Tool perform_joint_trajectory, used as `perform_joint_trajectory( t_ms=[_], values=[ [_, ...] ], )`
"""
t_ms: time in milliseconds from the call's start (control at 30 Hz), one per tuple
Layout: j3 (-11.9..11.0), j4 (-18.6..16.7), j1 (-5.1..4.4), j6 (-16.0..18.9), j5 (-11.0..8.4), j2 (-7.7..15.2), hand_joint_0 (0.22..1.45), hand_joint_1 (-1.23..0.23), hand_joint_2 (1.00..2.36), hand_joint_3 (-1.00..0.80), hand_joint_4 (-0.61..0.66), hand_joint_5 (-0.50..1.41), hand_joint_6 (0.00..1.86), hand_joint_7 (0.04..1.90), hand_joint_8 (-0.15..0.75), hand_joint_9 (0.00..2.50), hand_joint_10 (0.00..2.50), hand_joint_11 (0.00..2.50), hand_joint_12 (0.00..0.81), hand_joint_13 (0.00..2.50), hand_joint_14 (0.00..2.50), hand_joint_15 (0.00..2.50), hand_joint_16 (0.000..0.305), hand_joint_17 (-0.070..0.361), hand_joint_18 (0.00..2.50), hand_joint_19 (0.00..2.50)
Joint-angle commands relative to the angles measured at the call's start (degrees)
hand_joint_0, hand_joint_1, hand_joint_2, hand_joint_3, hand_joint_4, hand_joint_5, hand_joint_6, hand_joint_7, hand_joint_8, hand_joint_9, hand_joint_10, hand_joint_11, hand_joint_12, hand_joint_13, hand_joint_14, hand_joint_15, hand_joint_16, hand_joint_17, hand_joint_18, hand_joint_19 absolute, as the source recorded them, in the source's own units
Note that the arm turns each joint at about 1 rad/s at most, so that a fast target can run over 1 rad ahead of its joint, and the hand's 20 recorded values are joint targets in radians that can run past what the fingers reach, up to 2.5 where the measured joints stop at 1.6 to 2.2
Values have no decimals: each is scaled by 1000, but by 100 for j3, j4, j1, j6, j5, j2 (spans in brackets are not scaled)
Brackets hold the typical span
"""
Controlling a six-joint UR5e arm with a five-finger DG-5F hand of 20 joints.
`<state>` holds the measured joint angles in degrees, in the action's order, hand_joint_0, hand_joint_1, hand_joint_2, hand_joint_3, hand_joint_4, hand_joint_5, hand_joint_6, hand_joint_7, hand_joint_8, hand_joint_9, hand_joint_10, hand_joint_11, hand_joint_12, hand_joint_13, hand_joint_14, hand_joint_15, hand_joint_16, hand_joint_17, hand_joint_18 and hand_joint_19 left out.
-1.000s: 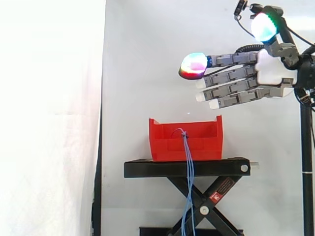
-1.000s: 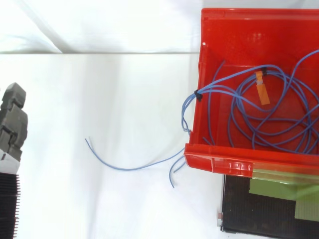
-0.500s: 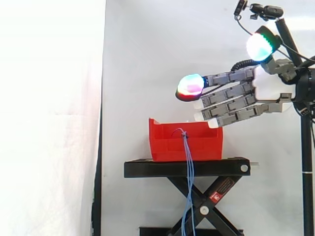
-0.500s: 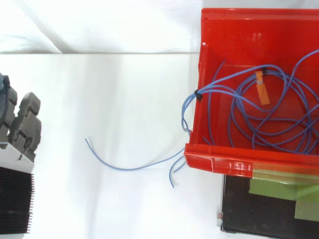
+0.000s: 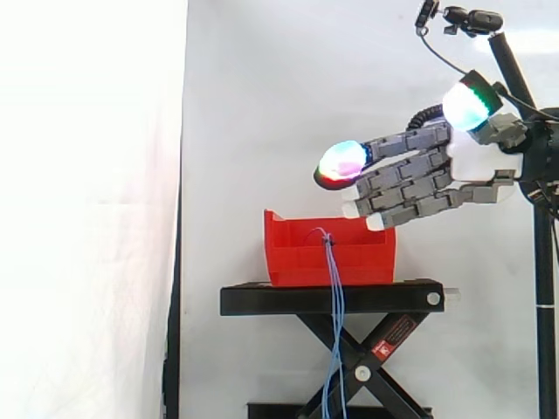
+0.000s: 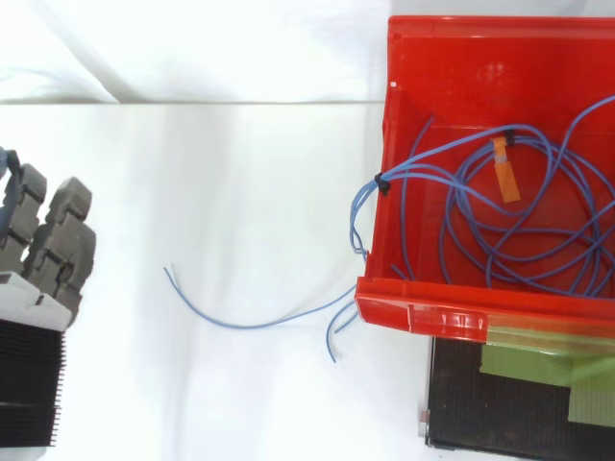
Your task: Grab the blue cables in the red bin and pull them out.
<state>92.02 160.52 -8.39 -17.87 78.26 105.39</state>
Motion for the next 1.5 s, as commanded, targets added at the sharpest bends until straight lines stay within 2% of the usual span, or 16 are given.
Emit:
perform_joint_trajectory(
  t_ms=[0, 133, 267, 300, 433, 533, 600, 667, 733, 833, 900, 933, 1067, 1133, 1200, 1467],
  values=[
    [0, -152, -49, -555, 5, -1, 679, -858, 1000, -1000, 240, 419, 10, 340, 272, 216, 7, 224, 392, 57, 2, 74, 61, 138, 0, 230],
    [0, -223, -102, -792, -4, 8, 678, -860, 1000, -1000, 240, 416, 9, 338, 274, 216, 8, 232, 392, 57, 2, 70, 61, 138, 0, 229],
    [-9, -328, -128, -845, -57, 254, 681, -853, 1000, -1000, 239, 416, 9, 333, 272, 215, 8, 224, 391, 56, 2, 71, 61, 137, 0, 234],
    [-26, -425, -128, -801, -39, 413, 681, -849, 1000, -1000, 239, 417, 10, 330, 273, 214, 8, 227, 391, 55, 2, 78, 61, 138, 0, 230],
    [-26, -627, -128, -669, -57, 413, 681, -849, 1000, -1000, 242, 418, 9, 331, 273, 217, 8, 225, 391, 56, 2, 74, 61, 137, 0, 229],
    [-26, -627, -128, -696, -57, 413, 683, -847, 1000, -1000, 240, 419, 9, 331, 273, 216, 8, 230, 391, 55, 3, 71, 61, 137, 0, 230],
    [-35, -645, -137, -951, -39, 413, 685, -847, 1000, -1000, 239, 419, 9, 330, 273, 216, 10, 224, 391, 57, 0, 72, 61, 137, 0, 230],
    [-35, -653, -128, -1056, -39, 413, 686, -847, 1000, -1000, 239, 419, 9, 329, 274, 216, 7, 224, 391, 57, 1, 76, 61, 137, 0, 230],
    [-26, -812, -154, -1759, -21, 413, 689, -848, 1000, -1000, 238, 418, 10, 329, 272, 216, 10, 224, 390, 57, 2, 72, 61, 137, 0, 232],
    [-26, -1040, -181, -2533, -13, 413, 690, -849, 1000, -1000, 238, 417, 9, 333, 272, 216, 8, 233, 389, 59, 2, 72, 61, 137, 0, 235],
    [-26, -1181, -198, -3455, 14, 413, 690, -850, 1000, -1000, 235, 416, 10, 327, 271, 216, 8, 225, 389, 59, 2, 72, 61, 137, 0, 231],
    [-26, -1181, -198, -3455, 14, 413, 691, -850, 1000, -1000, 237, 416, 9, 329, 271, 216, 8, 224, 389, 60, 1, 69, 61, 136, 0, 231],
    [-26, -1242, -216, -4660, 40, 413, 691, -851, 1000, -1000, 237, 414, 9, 329, 271, 215, 8, 229, 389, 60, 1, 69, 61, 137, 0, 237],
    [-35, -1251, -216, -4994, 40, 413, 690, -851, 1000, -1000, 234, 414, 10, 323, 271, 215, 8, 229, 389, 59, 2, 71, 61, 137, 0, 236],
    [-26, -1260, -216, -4985, 49, 413, 690, -850, 1000, -1000, 239, 413, 10, 329, 271, 216, 8, 221, 389, 60, 3, 72, 61, 136, 0, 238],
    [-26, -1225, -198, -4431, 84, 465, 690, -850, 1000, -1000, 234, 410, 10, 327, 273, 217, 8, 230, 390, 60, 2, 72, 61, 136, 0, 230]
  ],
)
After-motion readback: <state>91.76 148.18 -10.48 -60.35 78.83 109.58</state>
